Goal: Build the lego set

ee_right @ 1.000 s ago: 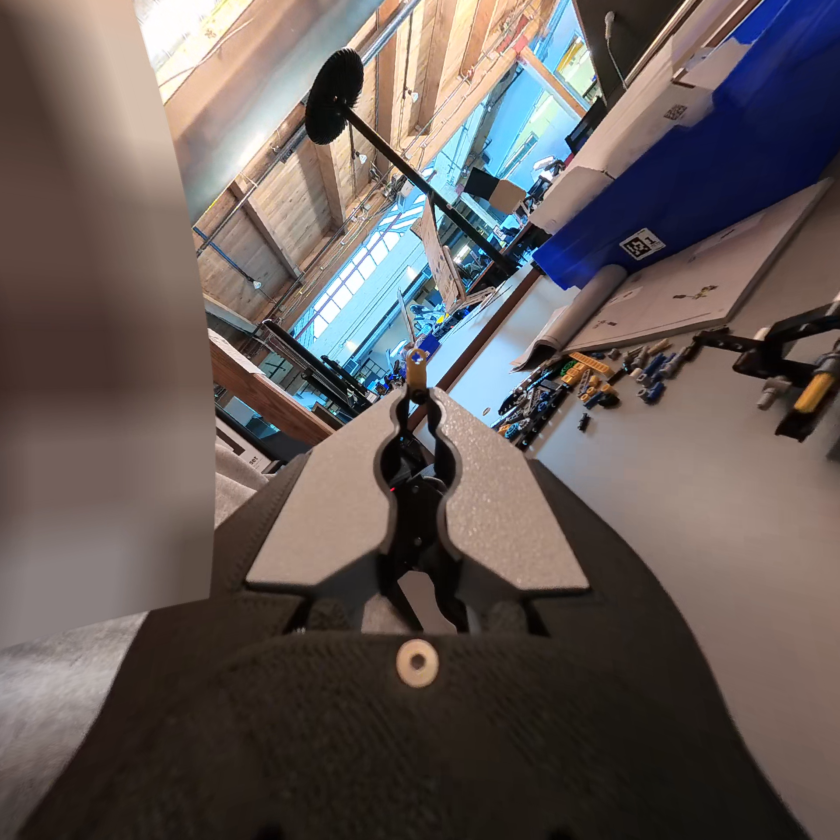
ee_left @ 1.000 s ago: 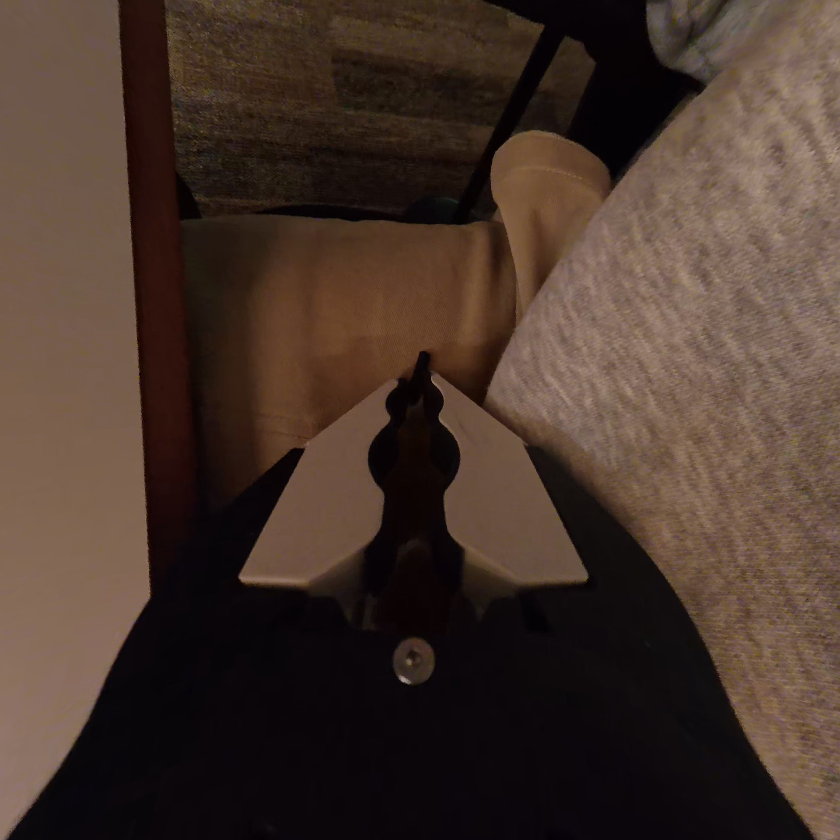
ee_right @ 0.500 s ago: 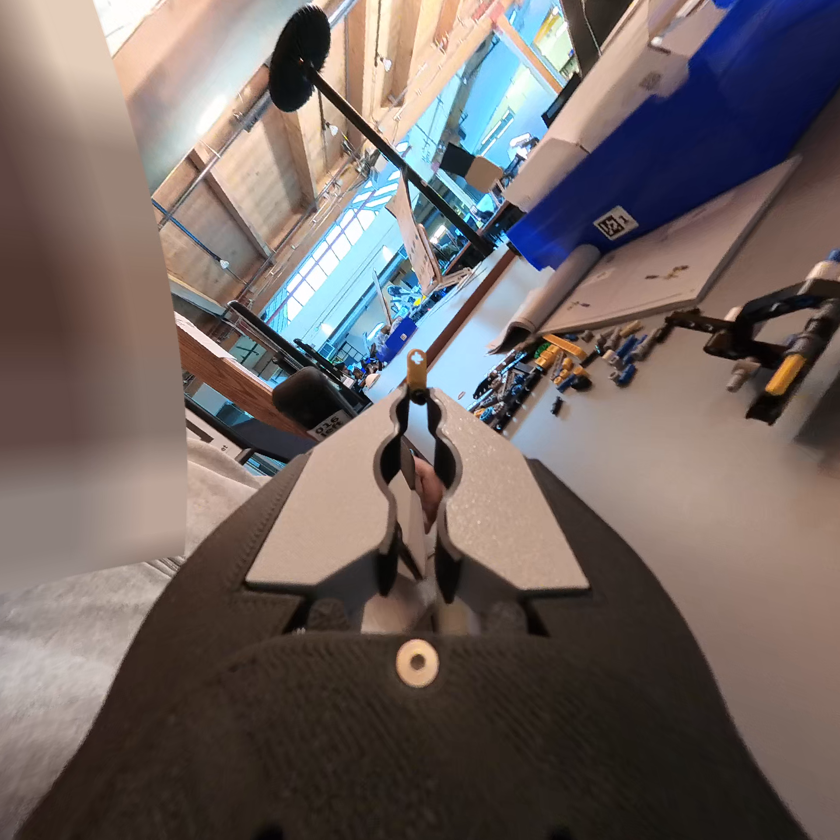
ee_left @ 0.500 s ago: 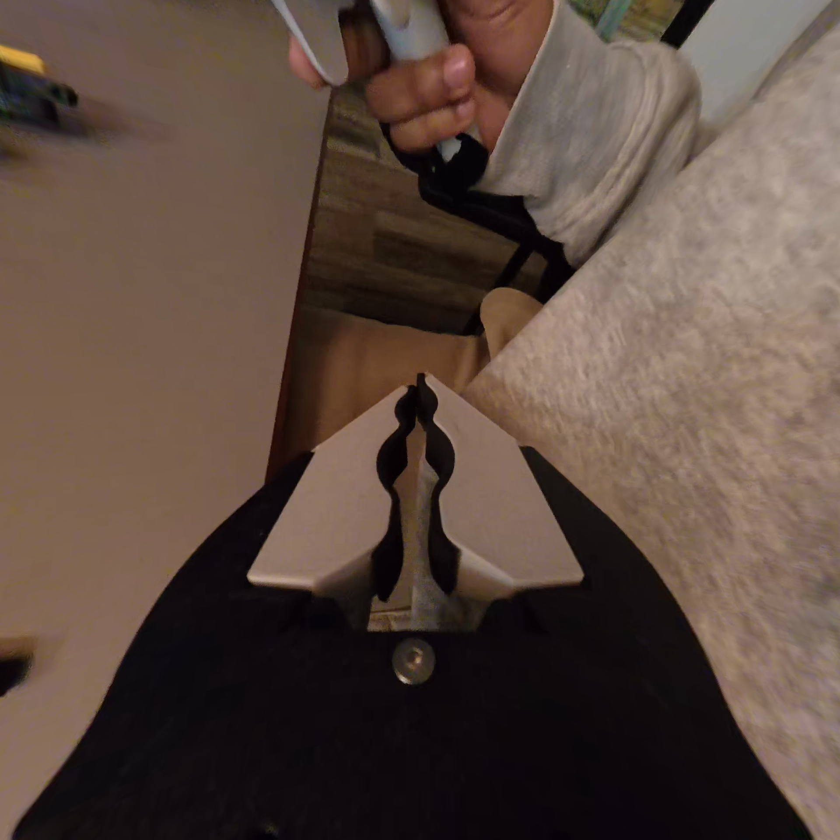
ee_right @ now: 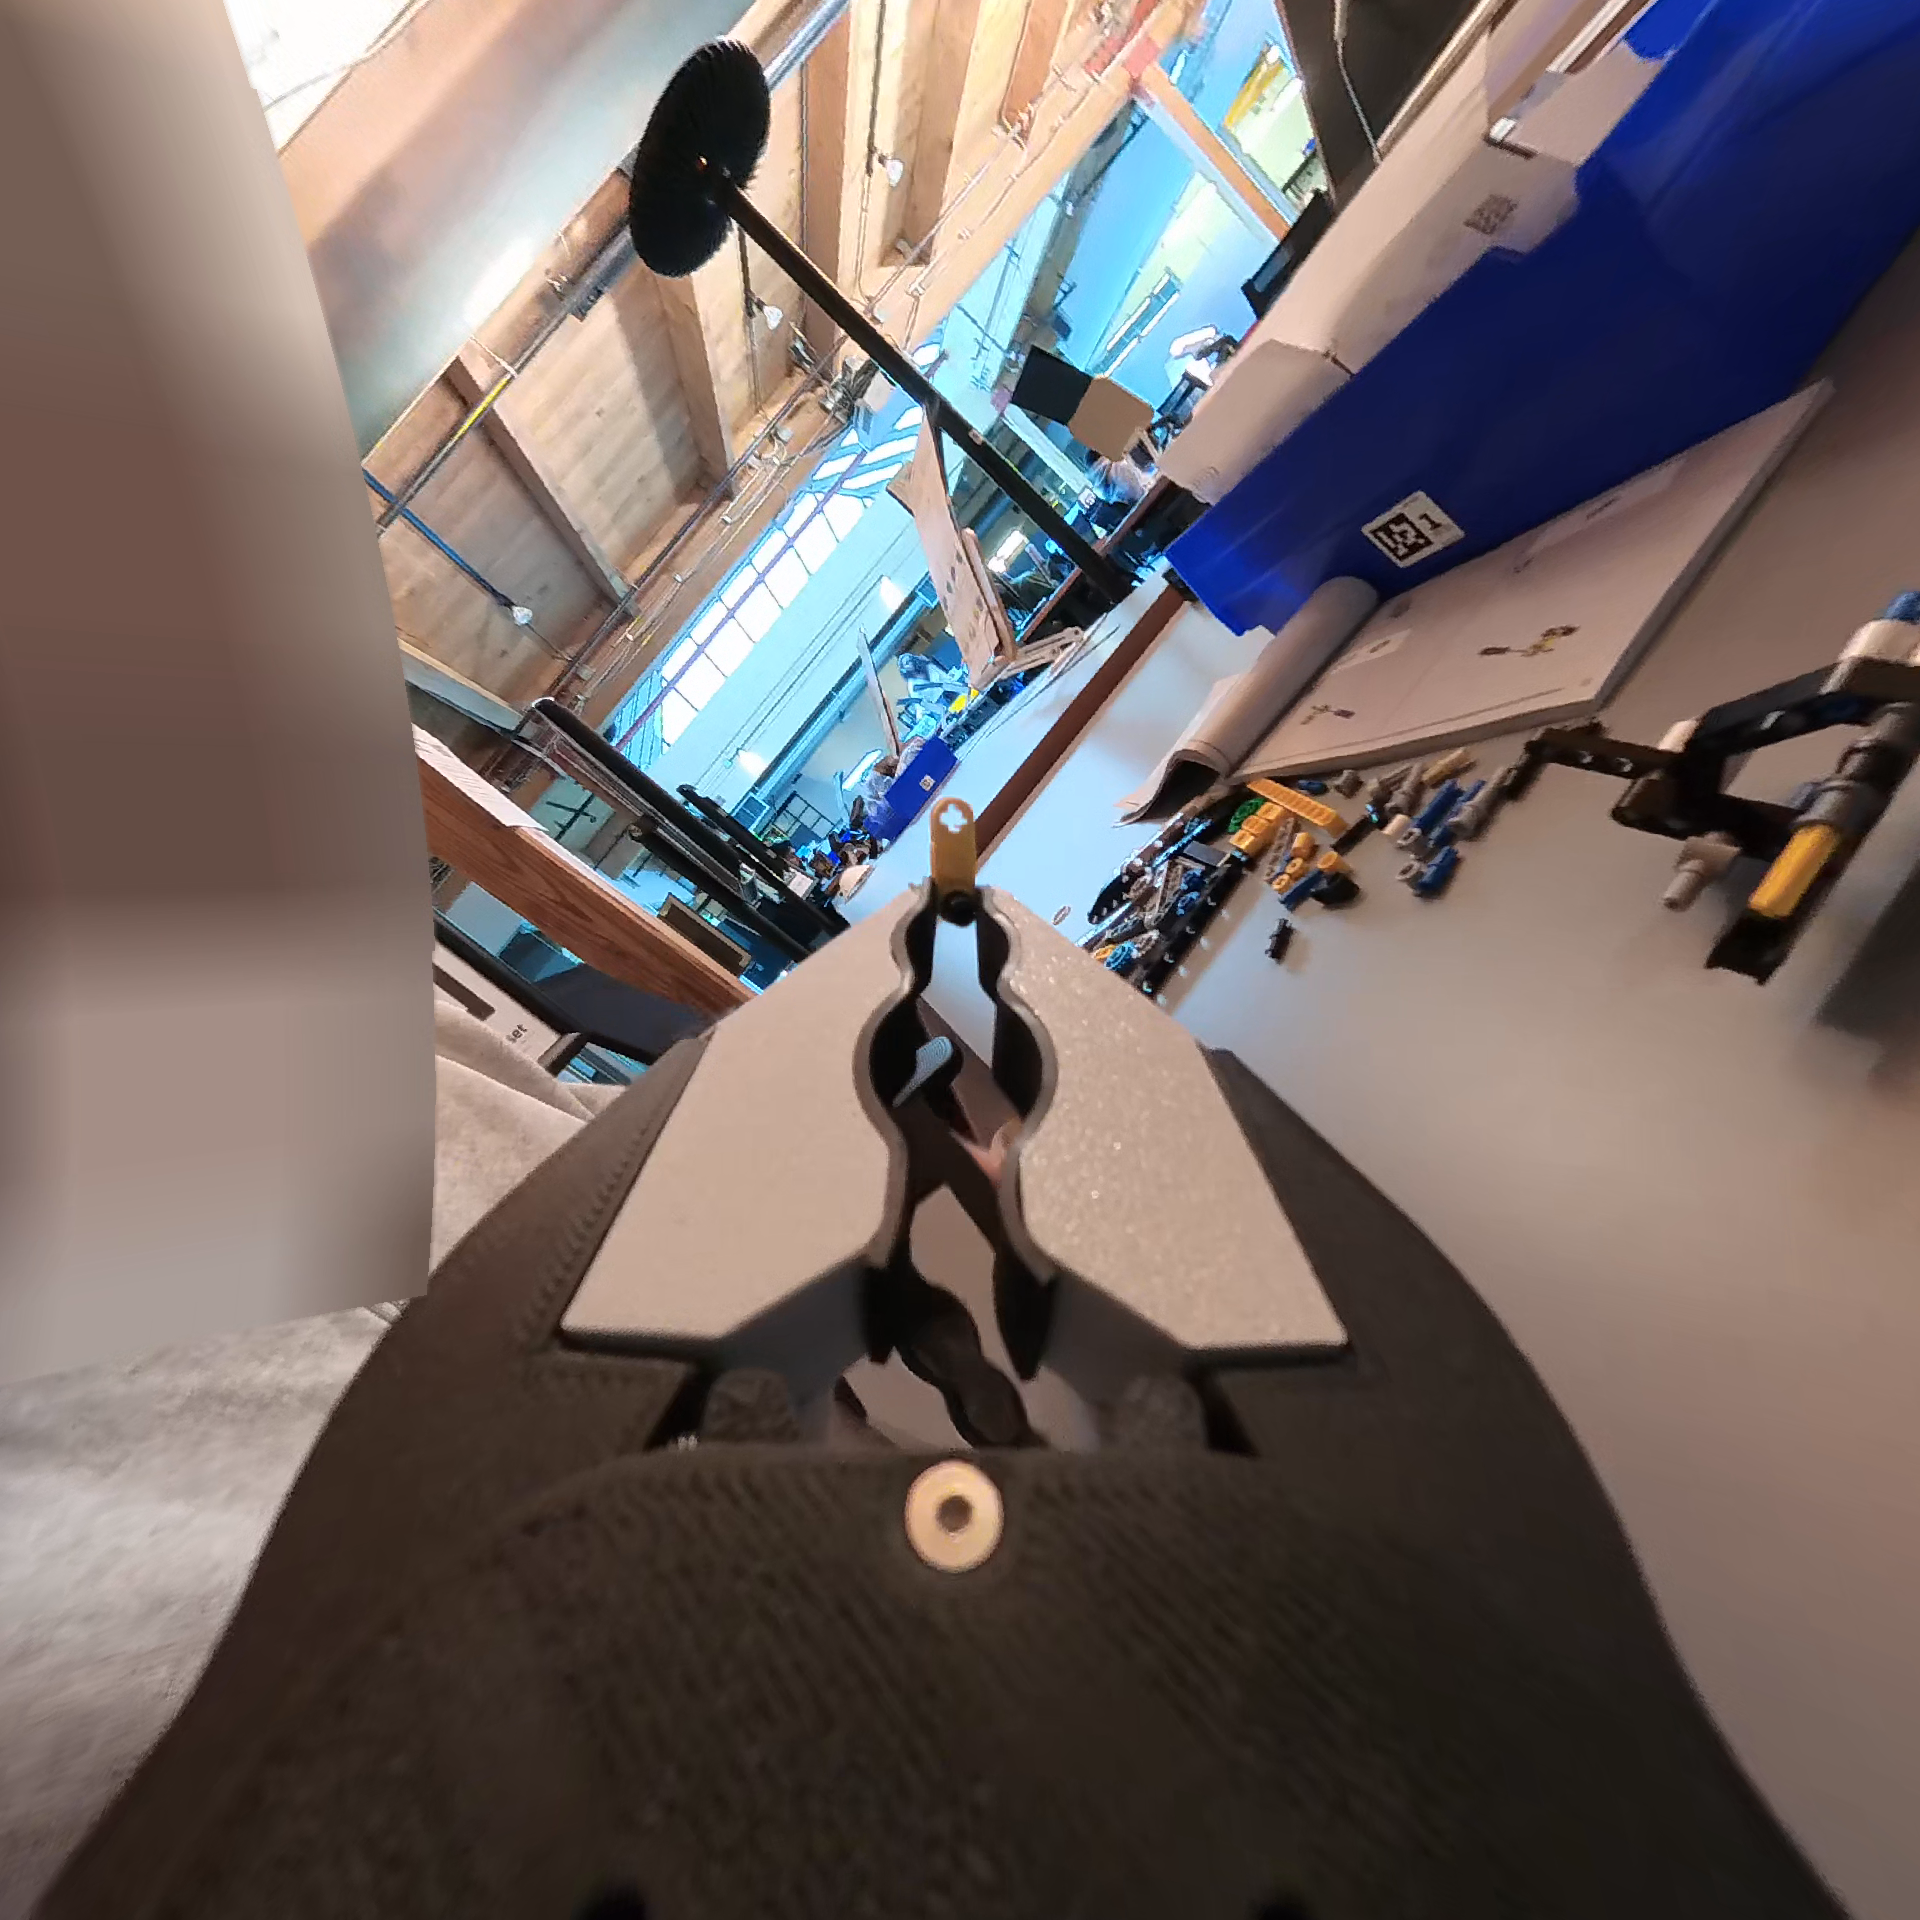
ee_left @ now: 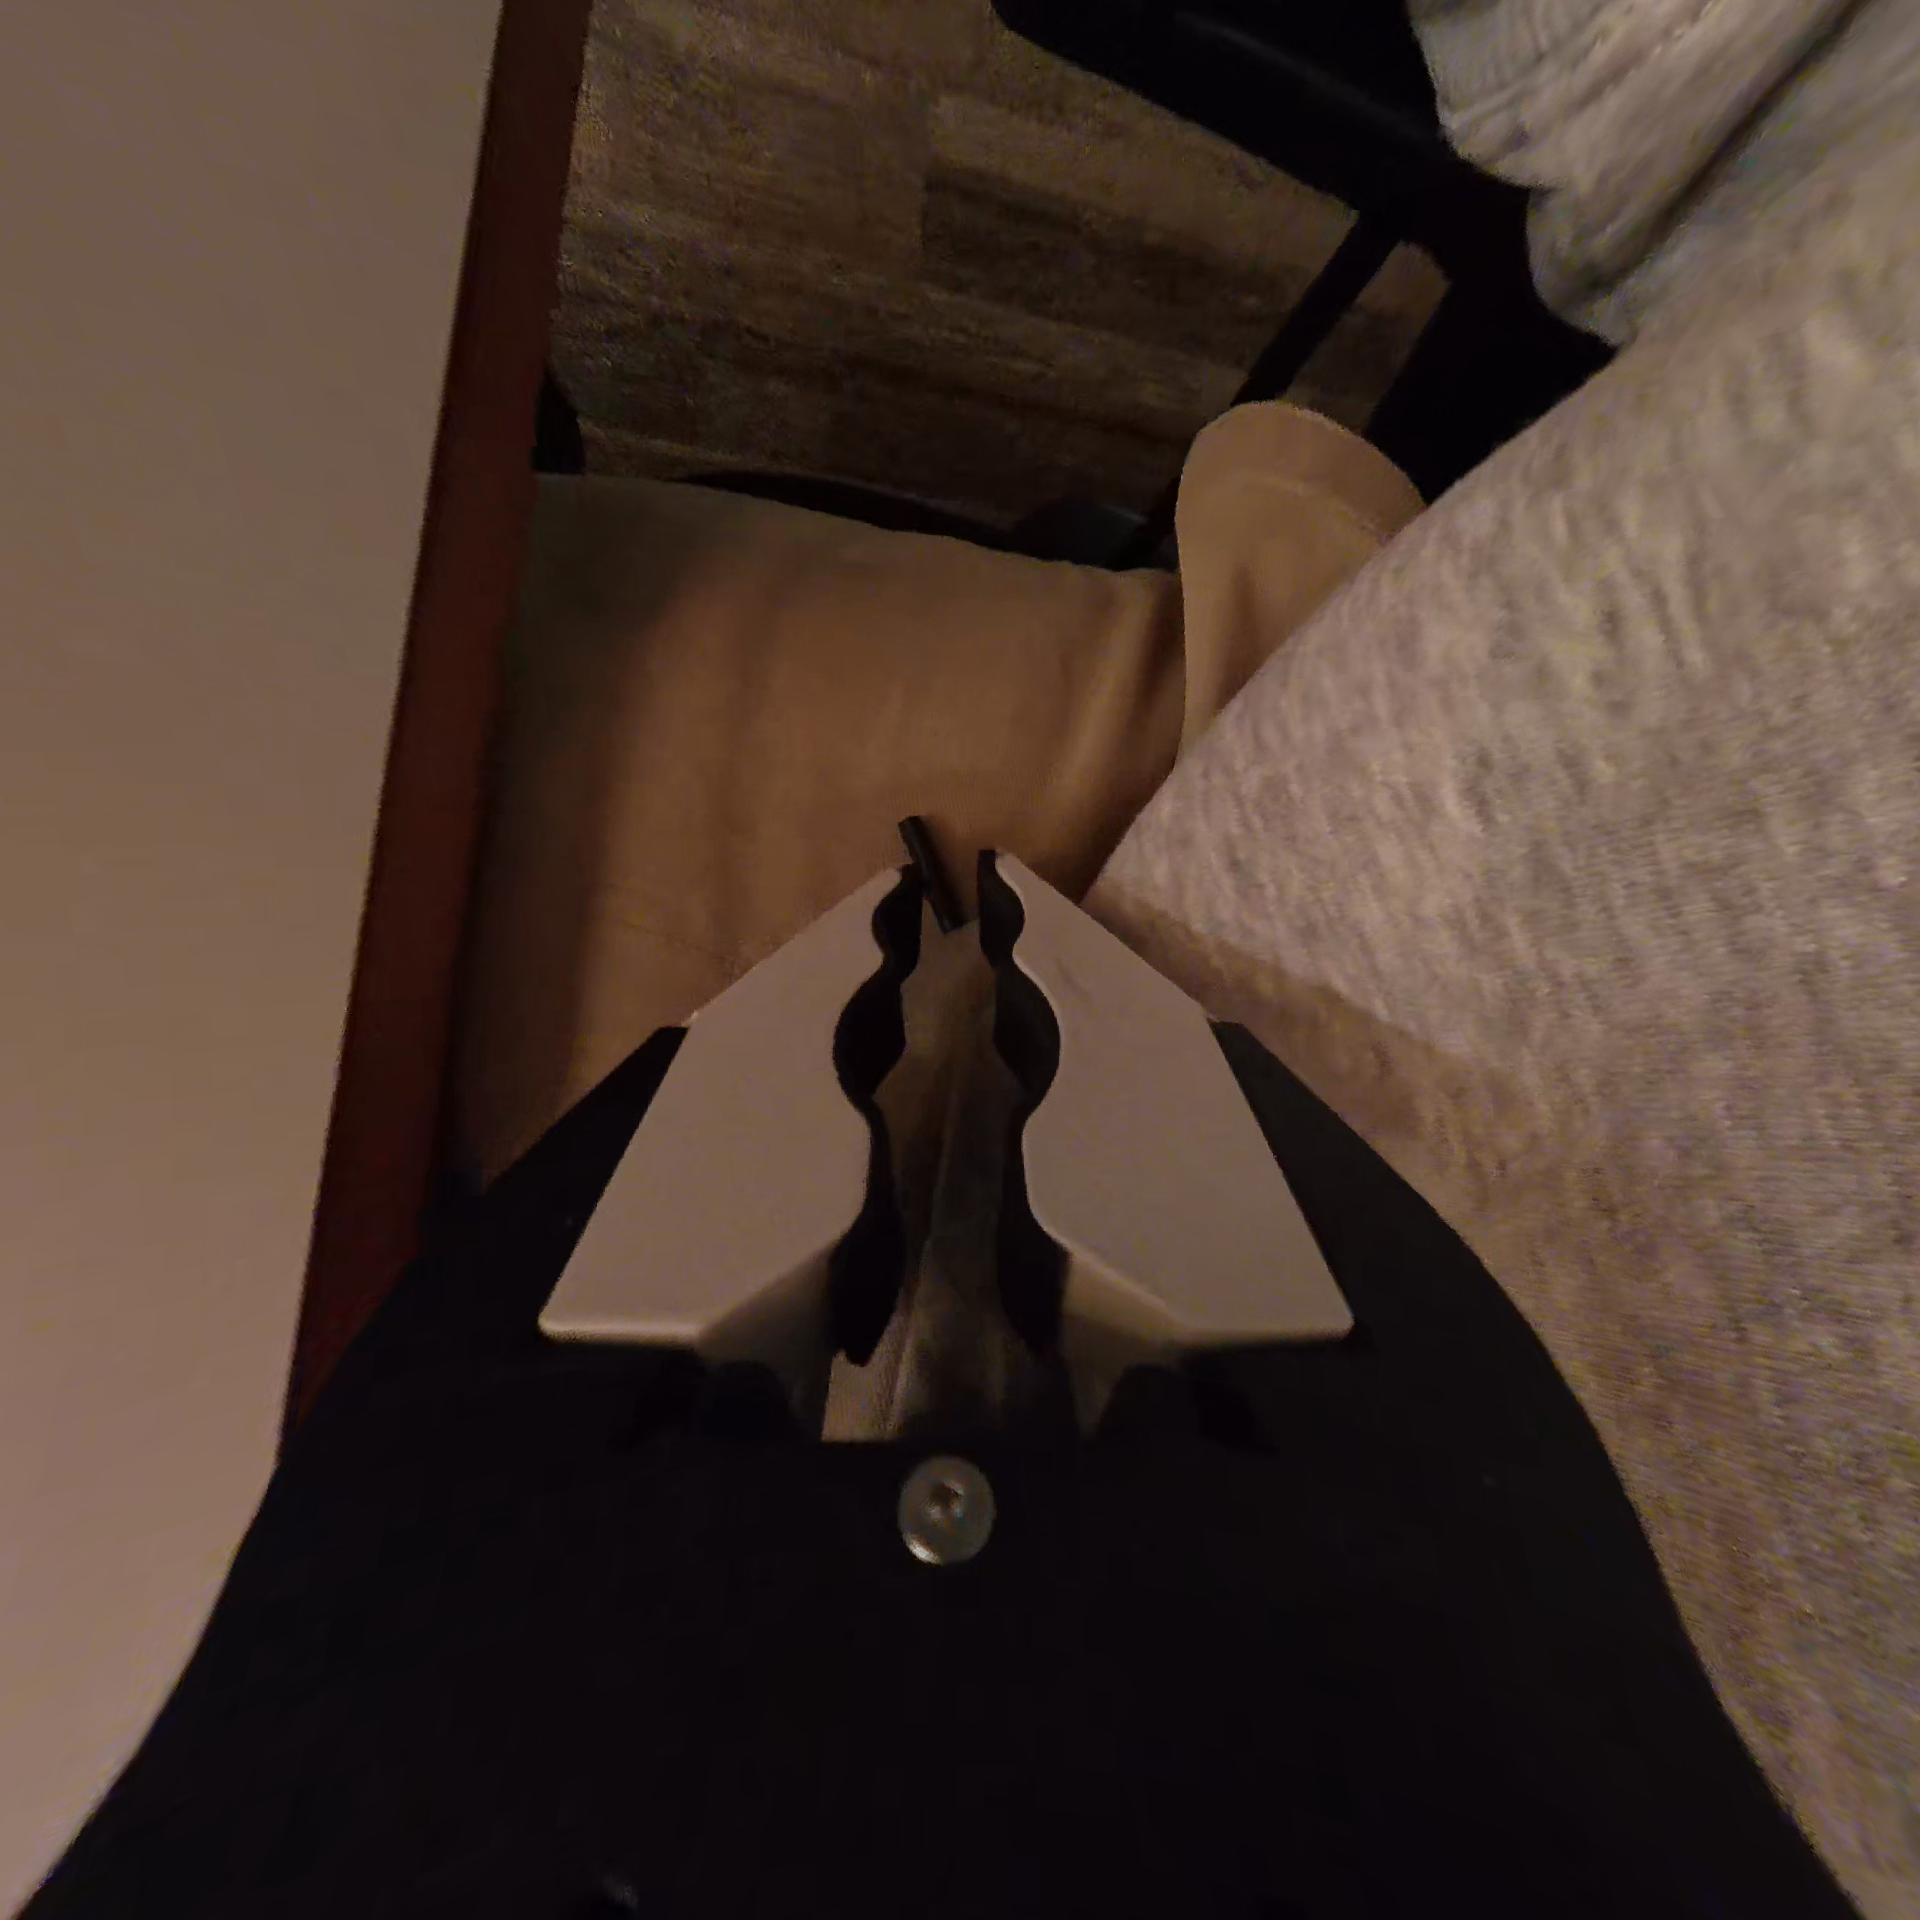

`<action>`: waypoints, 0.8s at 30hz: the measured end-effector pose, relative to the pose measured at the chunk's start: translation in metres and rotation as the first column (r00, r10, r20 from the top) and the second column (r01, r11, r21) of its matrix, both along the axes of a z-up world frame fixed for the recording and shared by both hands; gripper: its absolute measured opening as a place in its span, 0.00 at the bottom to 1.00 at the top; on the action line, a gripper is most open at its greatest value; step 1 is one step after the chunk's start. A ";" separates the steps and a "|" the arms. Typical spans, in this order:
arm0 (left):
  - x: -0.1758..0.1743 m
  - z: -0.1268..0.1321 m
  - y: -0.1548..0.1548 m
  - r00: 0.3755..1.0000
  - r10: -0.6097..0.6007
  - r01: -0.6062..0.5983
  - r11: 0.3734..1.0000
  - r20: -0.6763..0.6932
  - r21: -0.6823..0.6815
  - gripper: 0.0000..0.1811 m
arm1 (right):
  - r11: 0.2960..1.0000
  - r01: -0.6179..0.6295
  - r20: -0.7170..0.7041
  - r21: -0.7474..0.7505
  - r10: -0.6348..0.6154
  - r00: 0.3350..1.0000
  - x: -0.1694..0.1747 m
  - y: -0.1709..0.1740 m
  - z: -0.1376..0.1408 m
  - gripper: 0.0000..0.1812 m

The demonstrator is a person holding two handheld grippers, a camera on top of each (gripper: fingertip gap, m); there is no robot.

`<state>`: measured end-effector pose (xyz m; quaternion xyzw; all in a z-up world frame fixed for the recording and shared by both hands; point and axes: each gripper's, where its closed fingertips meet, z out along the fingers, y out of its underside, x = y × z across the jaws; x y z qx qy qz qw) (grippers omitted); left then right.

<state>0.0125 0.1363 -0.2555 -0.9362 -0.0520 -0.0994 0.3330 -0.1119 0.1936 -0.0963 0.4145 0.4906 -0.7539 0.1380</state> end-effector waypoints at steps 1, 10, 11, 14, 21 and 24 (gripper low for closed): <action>0.000 -0.003 0.000 1.000 0.008 -0.009 1.000 -0.019 -0.011 0.07 | 1.000 0.001 -0.004 0.002 -0.001 1.000 0.000 0.001 0.001 0.03; -0.003 -0.015 -0.002 0.996 0.036 -0.042 0.997 -0.079 -0.069 0.08 | 1.000 -0.002 -0.011 -0.001 0.002 1.000 0.001 0.002 0.001 0.03; -0.002 -0.016 -0.002 0.997 0.033 -0.038 0.997 -0.069 -0.072 0.08 | 1.000 -0.003 -0.008 -0.005 0.003 1.000 0.001 0.003 0.001 0.03; 0.000 -0.017 -0.002 0.999 0.027 -0.030 0.997 -0.039 -0.070 0.07 | 1.000 -0.002 -0.008 -0.006 0.002 1.000 0.001 0.003 0.001 0.03; -0.016 0.009 -0.001 0.992 0.120 -0.122 0.989 0.029 0.082 0.05 | 1.000 0.003 -0.010 0.007 -0.003 1.000 0.000 0.003 -0.001 0.03; -0.032 0.033 -0.007 0.984 0.176 -0.179 0.969 0.037 0.169 0.04 | 1.000 -0.018 -0.016 0.017 0.019 1.000 0.002 -0.003 -0.003 0.02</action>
